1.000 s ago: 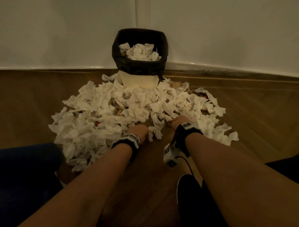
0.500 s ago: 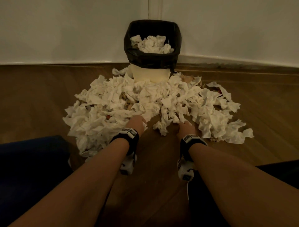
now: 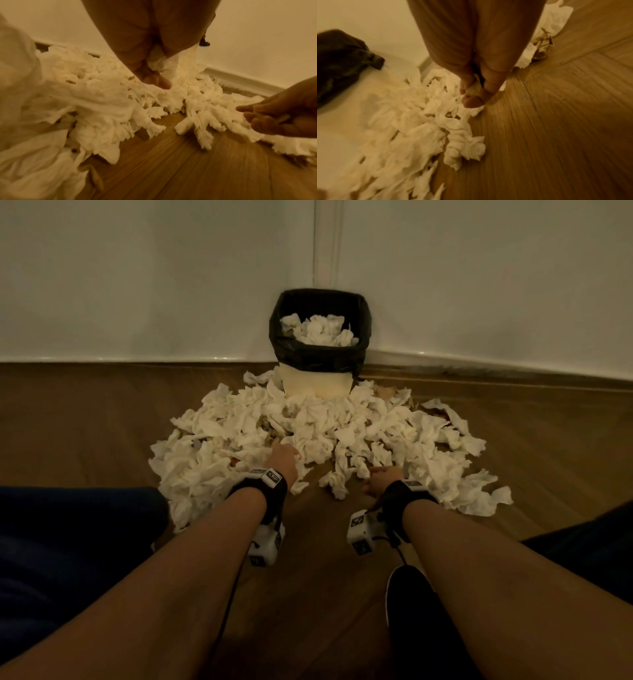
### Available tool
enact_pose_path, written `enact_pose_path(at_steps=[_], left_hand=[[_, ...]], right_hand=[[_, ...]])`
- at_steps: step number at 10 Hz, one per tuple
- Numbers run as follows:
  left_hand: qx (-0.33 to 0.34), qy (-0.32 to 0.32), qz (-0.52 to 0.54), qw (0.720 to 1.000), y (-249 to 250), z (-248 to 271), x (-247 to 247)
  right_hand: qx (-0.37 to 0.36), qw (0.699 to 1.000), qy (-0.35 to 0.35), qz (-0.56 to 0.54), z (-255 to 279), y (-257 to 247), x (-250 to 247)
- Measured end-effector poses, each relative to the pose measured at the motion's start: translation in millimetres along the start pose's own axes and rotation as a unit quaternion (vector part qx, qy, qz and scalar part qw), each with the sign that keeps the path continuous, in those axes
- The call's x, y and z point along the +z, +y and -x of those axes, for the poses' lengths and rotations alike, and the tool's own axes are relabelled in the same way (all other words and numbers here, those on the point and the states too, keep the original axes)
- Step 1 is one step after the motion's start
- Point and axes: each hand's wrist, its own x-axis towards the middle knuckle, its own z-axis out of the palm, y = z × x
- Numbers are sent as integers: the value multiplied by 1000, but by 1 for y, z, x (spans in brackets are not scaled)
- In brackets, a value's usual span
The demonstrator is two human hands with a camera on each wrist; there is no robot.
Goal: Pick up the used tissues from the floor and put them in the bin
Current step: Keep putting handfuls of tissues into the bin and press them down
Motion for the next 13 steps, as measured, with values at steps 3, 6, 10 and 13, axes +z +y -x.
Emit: enact_pose_path(at_steps=[3, 6, 10, 13], left_hand=[[60, 86, 63, 992, 56, 29, -67], [92, 143, -42, 985, 106, 68, -160], [205, 131, 90, 966, 127, 89, -244], [206, 265, 11, 942, 119, 57, -250]], right_hand=[[-117, 992, 30, 22, 59, -87, -20], [-271, 957, -5, 102, 147, -190, -52], [-380, 925, 3, 27, 215, -235, -95], [-302, 949, 51, 77, 166, -250, -106]])
